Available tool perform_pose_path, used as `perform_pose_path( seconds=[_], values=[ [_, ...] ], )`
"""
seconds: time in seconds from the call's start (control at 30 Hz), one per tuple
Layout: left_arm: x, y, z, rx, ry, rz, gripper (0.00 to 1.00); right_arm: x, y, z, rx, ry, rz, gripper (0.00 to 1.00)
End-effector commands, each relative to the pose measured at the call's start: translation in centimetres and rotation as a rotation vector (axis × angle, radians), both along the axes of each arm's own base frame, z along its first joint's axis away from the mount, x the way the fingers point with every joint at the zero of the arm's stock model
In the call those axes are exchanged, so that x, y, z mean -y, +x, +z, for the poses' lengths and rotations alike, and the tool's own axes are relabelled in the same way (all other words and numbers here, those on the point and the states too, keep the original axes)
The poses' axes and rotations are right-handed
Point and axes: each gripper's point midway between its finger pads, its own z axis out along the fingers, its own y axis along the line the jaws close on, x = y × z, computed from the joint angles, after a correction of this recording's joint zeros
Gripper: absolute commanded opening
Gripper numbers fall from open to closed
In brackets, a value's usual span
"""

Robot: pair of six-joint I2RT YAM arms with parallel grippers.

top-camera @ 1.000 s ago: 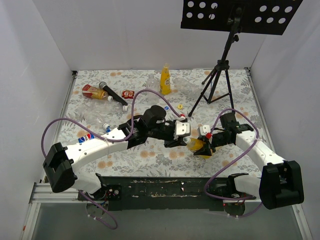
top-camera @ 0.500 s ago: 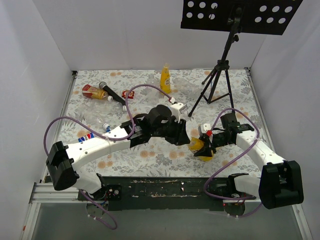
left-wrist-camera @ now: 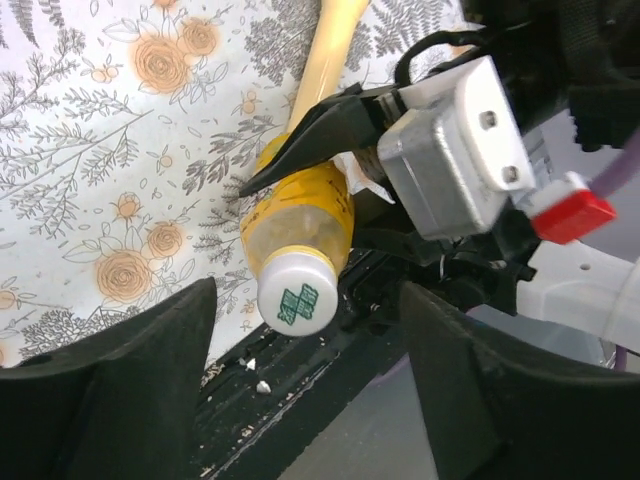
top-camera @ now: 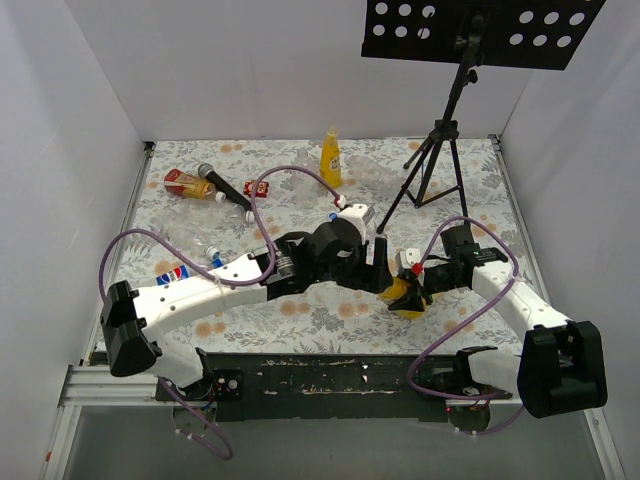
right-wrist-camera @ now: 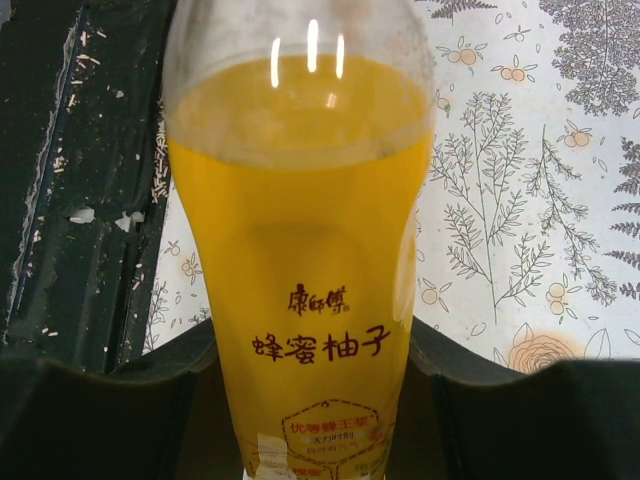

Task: Unscrew the bottle caps
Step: Unscrew the bottle cap from the plastic bottle.

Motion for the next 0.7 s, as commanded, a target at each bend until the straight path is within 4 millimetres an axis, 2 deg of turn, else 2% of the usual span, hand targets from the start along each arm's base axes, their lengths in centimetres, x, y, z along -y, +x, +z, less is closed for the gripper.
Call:
perform_pose_path(
  seconds=[0.0, 0.1, 0.13, 0.27, 0.3, 0.4, 0.47, 0.57, 0.67],
  values=[
    [-2.2, -1.1, 4.7, 0.218, -0.050, -0.151, 0.82, -0.9, 0.8, 1.9, 0.069, 0.064, 0.031, 0.01],
    [-4.0, -2.2, 4.6, 0.390, 0.018, -0.339, 0.98, -0.8, 0.8, 1.9, 0.071, 0.063, 0.031, 0.01],
    [-4.2, -3.0, 4.5, 0.443, 0.019, -0.429, 0.98, -0.8, 0.8, 1.9, 0.072, 0.063, 0.031, 0.01],
    [-5.2, -3.6, 2.6, 0.771, 0.097, -0.702, 0.98, -0.8, 0.7, 1.8, 0.069, 0.061, 0.032, 0.01],
    [-5.2, -3.6, 1.9, 0.847, 0.108, -0.751, 0.98, -0.8, 0.7, 1.8, 0.071, 0.060, 0.032, 0.01],
    [-4.6, -3.0, 2.3, 1.062, 0.097, -0.805, 0.98, -0.8, 0.7, 1.7, 0.073, 0.059, 0.030, 0.01],
    [-3.7, -2.2, 3.1, 1.115, 0.060, -0.808, 0.98, -0.8, 0.8, 1.6, 0.072, 0.058, 0.029, 0.01],
    [-3.0, -0.2, 3.4, 1.077, 0.023, -0.814, 0.98, -0.8, 0.8, 1.6, 0.070, 0.057, 0.030, 0.01],
    [-2.4, 0.3, 3.7, 1.066, -0.034, -0.827, 0.97, -0.8, 0.8, 1.7, 0.071, 0.058, 0.029, 0.01]
  ],
)
